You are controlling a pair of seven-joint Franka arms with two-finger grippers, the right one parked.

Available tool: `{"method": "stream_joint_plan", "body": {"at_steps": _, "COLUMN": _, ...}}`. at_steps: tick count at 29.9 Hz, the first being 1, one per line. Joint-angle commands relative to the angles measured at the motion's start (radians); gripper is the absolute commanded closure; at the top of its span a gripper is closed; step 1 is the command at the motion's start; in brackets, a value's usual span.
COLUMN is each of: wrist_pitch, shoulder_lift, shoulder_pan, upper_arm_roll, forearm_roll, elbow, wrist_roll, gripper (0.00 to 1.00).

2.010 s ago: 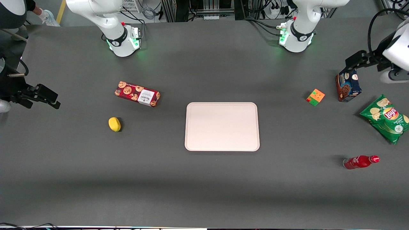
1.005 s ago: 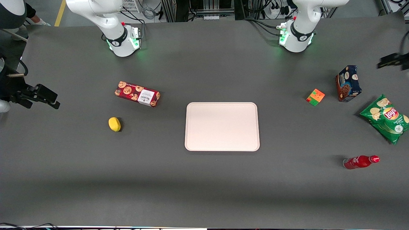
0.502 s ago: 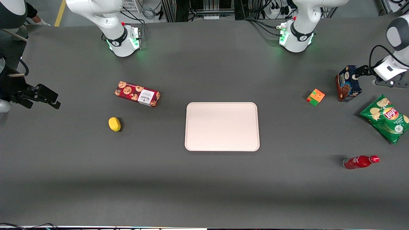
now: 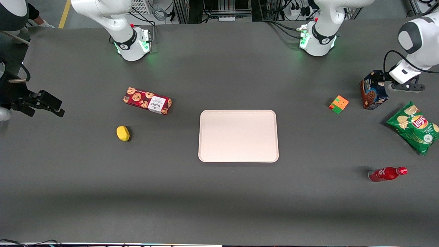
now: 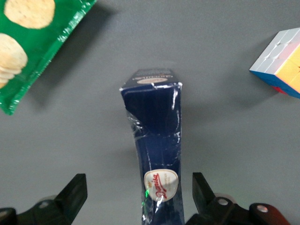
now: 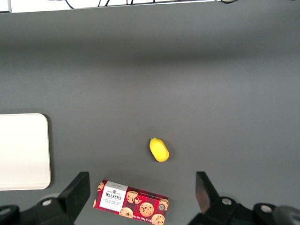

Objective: Place cookie box on tray

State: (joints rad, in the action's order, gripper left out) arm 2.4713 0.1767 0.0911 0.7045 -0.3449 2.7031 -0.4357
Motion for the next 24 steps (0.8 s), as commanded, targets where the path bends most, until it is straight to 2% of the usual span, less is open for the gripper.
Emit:
{"method": "stream_joint_plan", "body": {"at_steps": 1, "wrist_pitch": 0.121, "shoulder_lift": -0.045, "shoulder_pan": -0.005, "upper_arm_roll": 0.019, "forearm_roll": -0.022, "elbow": 0.038, "wrist_roll": 0.009, "gripper": 0.0}}
{"method": "stream_joint_plan", "body": {"at_steps": 2, "wrist_pitch": 0.135, "shoulder_lift": -0.054, "shoulder_pan": -0.008, "upper_arm_roll": 0.021, "forearm_roll": -0.022, "elbow": 0.04, "wrist_roll": 0.011, "gripper": 0.0}}
{"method": "stream_joint_plan", "body": {"at_steps": 3, "wrist_pitch": 0.147, "shoulder_lift": -0.063, "shoulder_pan": -0.008, "upper_arm_roll": 0.021, "forearm_roll": -0.022, "elbow": 0.04, "wrist_roll": 0.011, "gripper": 0.12}}
{"method": "stream_joint_plan", "body": {"at_steps": 6, "wrist_pitch": 0.156, "shoulder_lift": -0.072, "shoulder_pan": -0.01, "upper_arm_roll": 0.021, "forearm_roll": -0.02, "elbow": 0.04, "wrist_roll": 0.011, "gripper": 0.67}}
{"method": "stream_joint_plan", "body": {"at_steps": 8, "wrist_pitch": 0.155, "shoulder_lift": -0.071, "shoulder_pan": -0.01, "upper_arm_roll": 0.023, "forearm_roll": -0.017, "elbow": 0.04, "wrist_roll": 0.012, "gripper": 0.94}}
{"method": "stream_joint_plan", "body": {"at_steps": 9, "wrist_pitch": 0.153, "shoulder_lift": -0.071, "shoulder_pan": -0.011, "upper_arm_roll": 0.029, "forearm_roll": -0.017, "elbow": 0.04, "wrist_roll": 0.012, "gripper": 1.0}}
{"method": "stream_joint_plan", "body": {"at_steps": 19, "wrist_pitch": 0.069, "shoulder_lift": -0.045, "shoulder_pan": -0.008, "upper_arm_roll": 0.027, "forearm_roll": -0.013, "elbow": 0.014, "wrist_roll": 0.011, "gripper": 1.0}}
{"method": "stream_joint_plan", "body": {"at_steps": 24, "wrist_pitch": -0.096, "shoulder_lift": 0.03, "shoulder_pan": -0.002, "upper_arm_roll": -0.005, "forearm_roll": -0.012, "elbow": -0.064, "wrist_roll": 0.011, "gripper": 1.0}}
